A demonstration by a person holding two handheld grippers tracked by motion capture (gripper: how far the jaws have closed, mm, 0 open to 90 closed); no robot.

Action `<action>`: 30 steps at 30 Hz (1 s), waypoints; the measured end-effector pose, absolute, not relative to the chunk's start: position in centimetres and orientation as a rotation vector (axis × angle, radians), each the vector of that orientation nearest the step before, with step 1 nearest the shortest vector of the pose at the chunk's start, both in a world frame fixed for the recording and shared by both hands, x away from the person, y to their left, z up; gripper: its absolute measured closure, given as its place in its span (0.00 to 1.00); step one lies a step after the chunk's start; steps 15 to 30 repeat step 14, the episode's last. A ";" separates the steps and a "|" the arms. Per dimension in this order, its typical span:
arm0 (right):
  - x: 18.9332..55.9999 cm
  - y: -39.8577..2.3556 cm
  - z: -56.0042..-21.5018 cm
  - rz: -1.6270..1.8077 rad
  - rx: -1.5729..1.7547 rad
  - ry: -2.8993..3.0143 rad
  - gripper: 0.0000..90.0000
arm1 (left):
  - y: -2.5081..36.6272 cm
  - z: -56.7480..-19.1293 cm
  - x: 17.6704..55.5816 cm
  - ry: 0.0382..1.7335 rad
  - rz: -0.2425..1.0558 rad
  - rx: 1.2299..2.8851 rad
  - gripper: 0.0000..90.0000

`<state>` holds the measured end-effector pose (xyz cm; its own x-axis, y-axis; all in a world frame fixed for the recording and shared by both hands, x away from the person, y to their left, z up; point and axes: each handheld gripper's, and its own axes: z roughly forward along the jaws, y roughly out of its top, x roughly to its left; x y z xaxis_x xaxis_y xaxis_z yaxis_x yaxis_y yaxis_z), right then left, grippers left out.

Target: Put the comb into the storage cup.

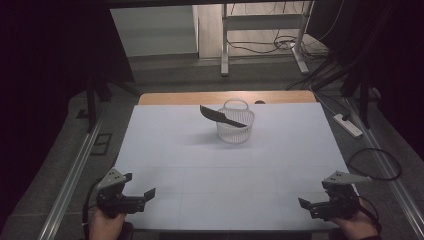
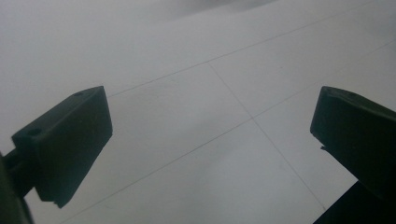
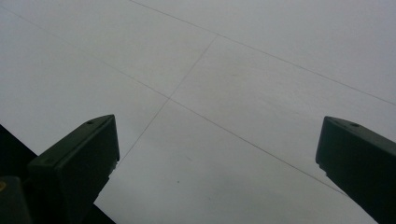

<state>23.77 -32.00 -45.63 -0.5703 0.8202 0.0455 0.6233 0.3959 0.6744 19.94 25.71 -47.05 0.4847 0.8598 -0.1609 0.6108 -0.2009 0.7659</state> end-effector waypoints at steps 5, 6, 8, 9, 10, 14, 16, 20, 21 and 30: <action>23.8 -32.0 -45.6 0.947 1.261 2.366 0.00 | 25.4 -47.1 20.1 1.239 0.392 1.945 0.00; 23.8 -31.9 -45.6 0.946 1.258 2.367 0.00 | 25.3 -47.1 20.1 1.243 0.392 1.953 0.00; 23.8 -31.9 -45.6 0.945 1.257 2.368 0.00 | 25.2 -47.2 20.2 1.249 0.396 1.967 0.00; 23.8 -31.9 -45.6 0.942 1.257 2.369 0.00 | 25.2 -47.2 20.2 1.252 0.396 1.974 0.00; 23.8 -31.9 -45.6 0.943 1.258 2.369 0.00 | 25.1 -47.2 20.3 1.255 0.397 1.976 0.00; 23.8 -31.9 -45.7 0.940 1.255 2.371 0.00 | 25.1 -47.2 20.4 1.261 0.394 1.972 0.00; 23.8 -31.9 -45.7 0.940 1.255 2.371 0.00 | 25.1 -47.2 20.4 1.261 0.394 1.972 0.00; 23.8 -31.9 -45.7 0.940 1.255 2.371 0.00 | 25.1 -47.2 20.4 1.261 0.394 1.972 0.00; 23.8 -31.9 -45.7 0.940 1.255 2.371 0.00 | 25.1 -47.2 20.4 1.261 0.394 1.972 0.00; 23.8 -31.9 -45.7 0.940 1.255 2.371 0.00 | 25.1 -47.2 20.4 1.261 0.394 1.972 0.00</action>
